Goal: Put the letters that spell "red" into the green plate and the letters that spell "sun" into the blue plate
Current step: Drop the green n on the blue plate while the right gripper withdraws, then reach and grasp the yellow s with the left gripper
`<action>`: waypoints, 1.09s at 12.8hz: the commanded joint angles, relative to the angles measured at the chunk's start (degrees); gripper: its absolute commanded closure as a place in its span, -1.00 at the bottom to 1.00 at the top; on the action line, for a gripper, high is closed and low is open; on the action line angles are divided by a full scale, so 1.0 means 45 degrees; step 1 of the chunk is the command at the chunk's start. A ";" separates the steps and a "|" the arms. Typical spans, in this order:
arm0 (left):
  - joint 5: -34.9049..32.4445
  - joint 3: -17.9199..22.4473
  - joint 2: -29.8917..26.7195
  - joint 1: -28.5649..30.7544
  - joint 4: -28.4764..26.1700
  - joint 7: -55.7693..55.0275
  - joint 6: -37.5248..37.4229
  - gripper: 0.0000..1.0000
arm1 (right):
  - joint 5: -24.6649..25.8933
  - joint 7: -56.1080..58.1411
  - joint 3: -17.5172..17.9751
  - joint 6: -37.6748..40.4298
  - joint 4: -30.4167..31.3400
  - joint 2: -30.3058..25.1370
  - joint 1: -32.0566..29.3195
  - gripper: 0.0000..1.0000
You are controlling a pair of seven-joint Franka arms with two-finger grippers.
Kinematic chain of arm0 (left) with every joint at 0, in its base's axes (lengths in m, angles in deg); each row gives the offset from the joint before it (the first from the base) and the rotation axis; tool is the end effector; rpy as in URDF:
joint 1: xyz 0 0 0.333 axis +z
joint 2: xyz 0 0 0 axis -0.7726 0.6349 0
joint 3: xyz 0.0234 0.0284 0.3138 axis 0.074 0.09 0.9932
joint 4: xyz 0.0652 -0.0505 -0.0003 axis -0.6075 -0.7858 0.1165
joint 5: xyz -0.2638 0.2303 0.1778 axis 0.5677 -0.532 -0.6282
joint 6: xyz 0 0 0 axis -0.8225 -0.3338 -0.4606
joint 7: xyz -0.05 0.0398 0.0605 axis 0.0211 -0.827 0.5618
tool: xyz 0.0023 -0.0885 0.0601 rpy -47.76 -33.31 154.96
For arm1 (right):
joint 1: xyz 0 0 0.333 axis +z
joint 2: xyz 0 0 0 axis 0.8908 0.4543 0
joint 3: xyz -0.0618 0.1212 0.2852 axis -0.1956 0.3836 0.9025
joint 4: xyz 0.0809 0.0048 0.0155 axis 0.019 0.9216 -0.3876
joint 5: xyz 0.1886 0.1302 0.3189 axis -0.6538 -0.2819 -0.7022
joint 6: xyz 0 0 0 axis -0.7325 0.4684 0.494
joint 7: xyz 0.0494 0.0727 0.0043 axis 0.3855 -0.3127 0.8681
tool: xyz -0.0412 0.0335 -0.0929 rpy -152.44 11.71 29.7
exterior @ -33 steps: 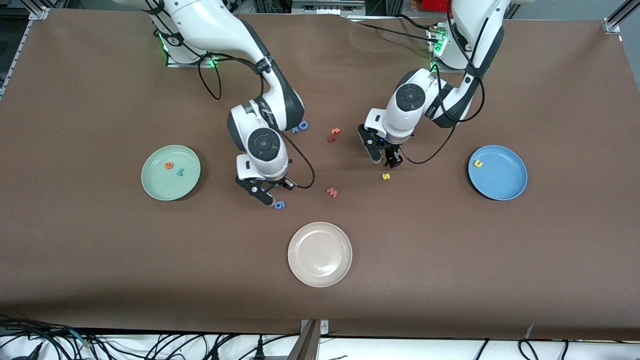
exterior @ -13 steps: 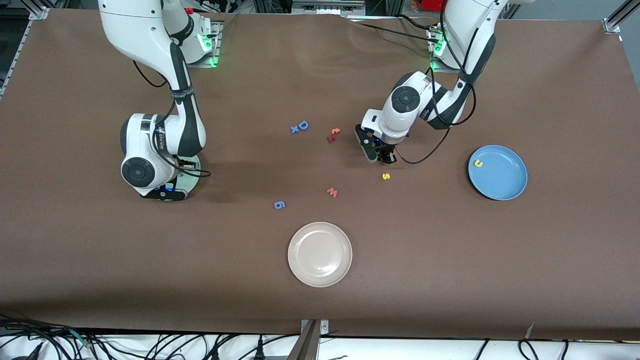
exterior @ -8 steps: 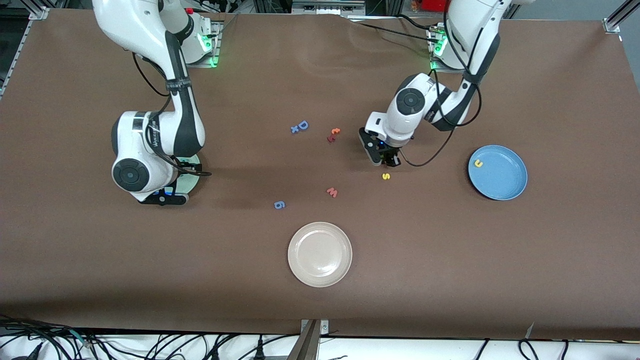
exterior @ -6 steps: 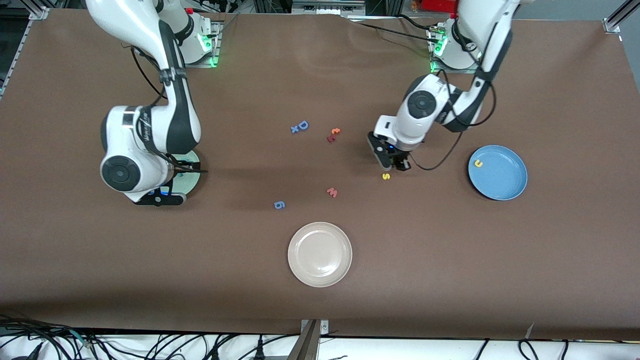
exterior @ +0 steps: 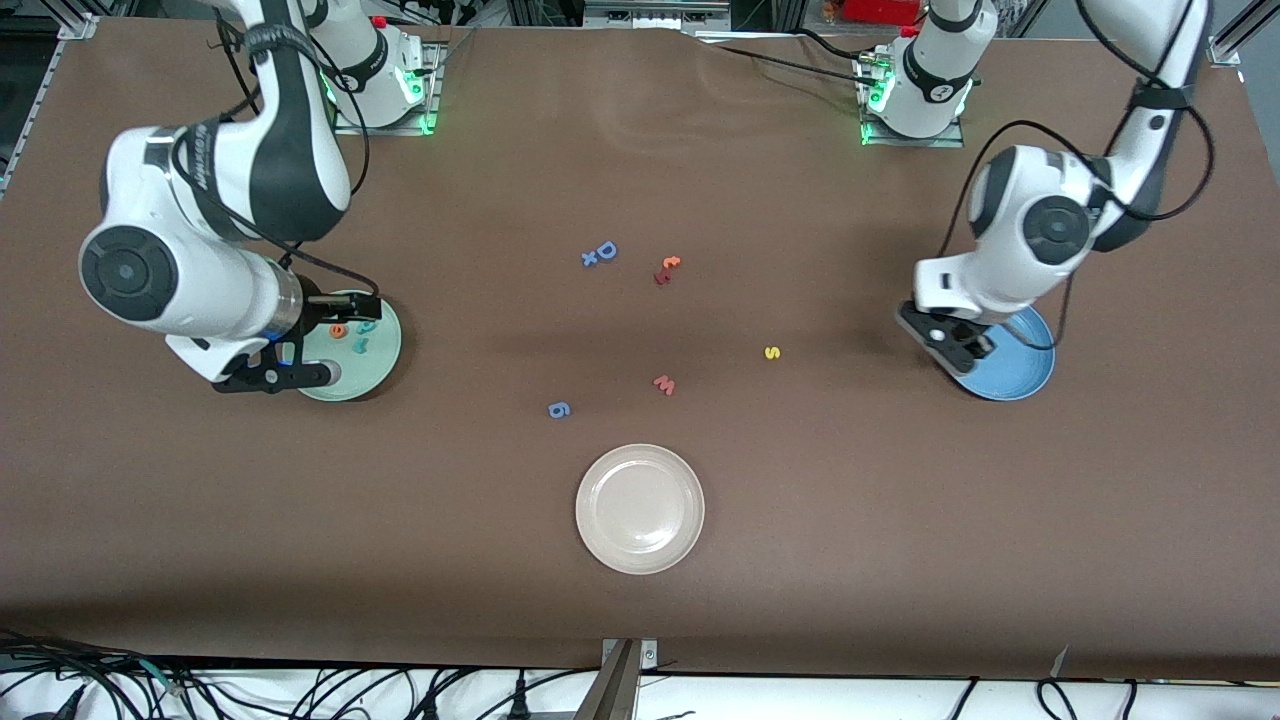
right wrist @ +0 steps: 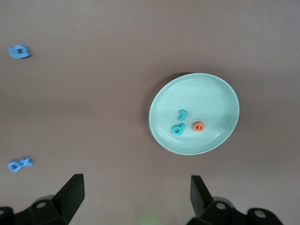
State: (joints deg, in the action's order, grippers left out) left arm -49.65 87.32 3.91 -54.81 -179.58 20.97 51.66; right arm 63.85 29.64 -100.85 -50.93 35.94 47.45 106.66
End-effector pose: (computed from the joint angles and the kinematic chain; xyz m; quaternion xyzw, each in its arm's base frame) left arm 0.5321 -0.0476 0.2797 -0.9257 0.3764 0.0341 0.0181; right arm 0.6083 0.1488 0.4494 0.9900 0.0462 -0.1327 0.0092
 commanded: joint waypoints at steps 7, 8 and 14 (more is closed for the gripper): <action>-0.0293 0.1860 0.1802 0.0607 -0.0149 -0.0242 0.1071 0.20 | 0.3744 0.0237 0.7555 0.0115 0.1132 -0.3932 -0.7549 -1.00; -0.0313 0.1860 0.1785 0.0607 -0.0129 -0.0261 0.1073 -0.15 | 0.3783 0.0276 0.7661 0.0253 0.1405 -0.4499 -0.8004 -1.00; 0.1439 0.1684 0.0360 -0.1498 0.0535 -0.2752 -0.0841 -0.27 | 0.3144 0.0276 0.7197 0.0294 0.1818 -0.5112 -0.8731 -1.00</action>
State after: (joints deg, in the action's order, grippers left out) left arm -46.63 94.82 7.51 -57.80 -177.18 14.40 49.76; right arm 79.67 30.75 -67.99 -49.21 43.59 23.72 68.43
